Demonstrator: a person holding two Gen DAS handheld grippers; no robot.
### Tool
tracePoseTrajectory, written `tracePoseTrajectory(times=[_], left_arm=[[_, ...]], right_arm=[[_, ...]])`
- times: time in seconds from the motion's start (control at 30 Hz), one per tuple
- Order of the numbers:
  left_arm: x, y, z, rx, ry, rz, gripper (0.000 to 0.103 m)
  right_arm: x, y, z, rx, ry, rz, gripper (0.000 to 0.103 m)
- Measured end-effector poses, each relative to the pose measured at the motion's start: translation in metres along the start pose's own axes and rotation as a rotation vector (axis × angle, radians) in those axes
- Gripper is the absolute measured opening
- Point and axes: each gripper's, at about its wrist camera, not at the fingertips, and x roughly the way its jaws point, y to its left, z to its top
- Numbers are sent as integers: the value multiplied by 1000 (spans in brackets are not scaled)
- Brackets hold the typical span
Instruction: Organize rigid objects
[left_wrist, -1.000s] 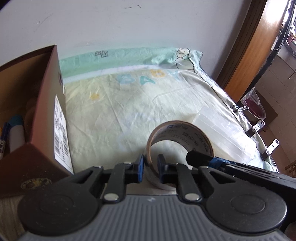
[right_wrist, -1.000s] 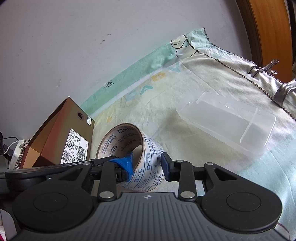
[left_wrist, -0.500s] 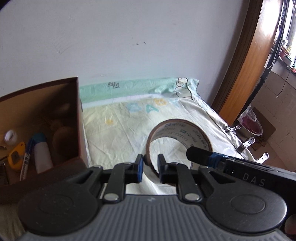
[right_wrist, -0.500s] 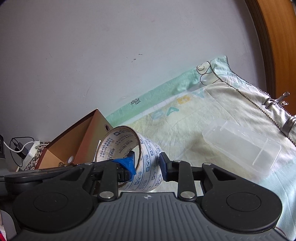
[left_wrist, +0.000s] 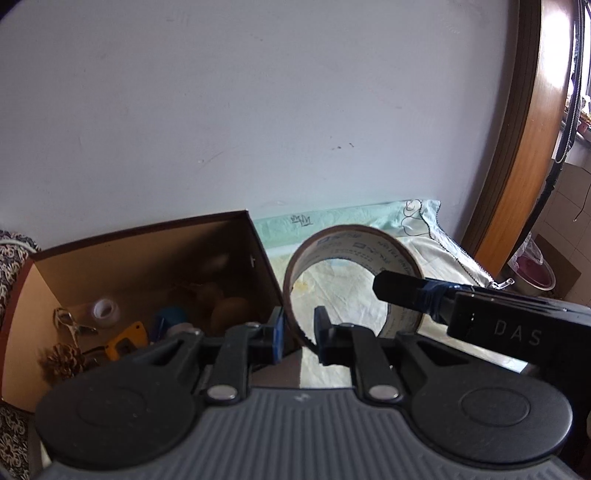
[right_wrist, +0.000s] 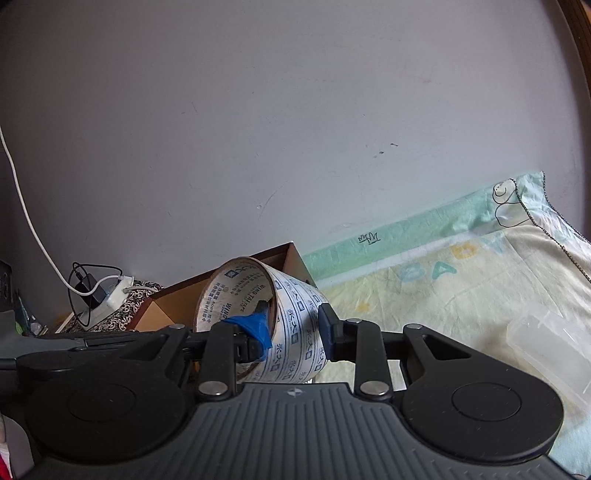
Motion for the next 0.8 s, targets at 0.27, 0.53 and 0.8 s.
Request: tracePoseTrajectory(times=[0.27, 0.53, 0.8], left_arm=[[-7, 44, 4, -40, 19, 44, 13], [-2, 88, 9, -10, 29, 124, 13], [19, 131, 16, -13, 41, 152, 13]], right_arm=[[29, 32, 3, -37, 14, 66, 10], [74, 60, 3, 11, 94, 121, 10], [130, 81, 1, 67, 216, 122, 9]])
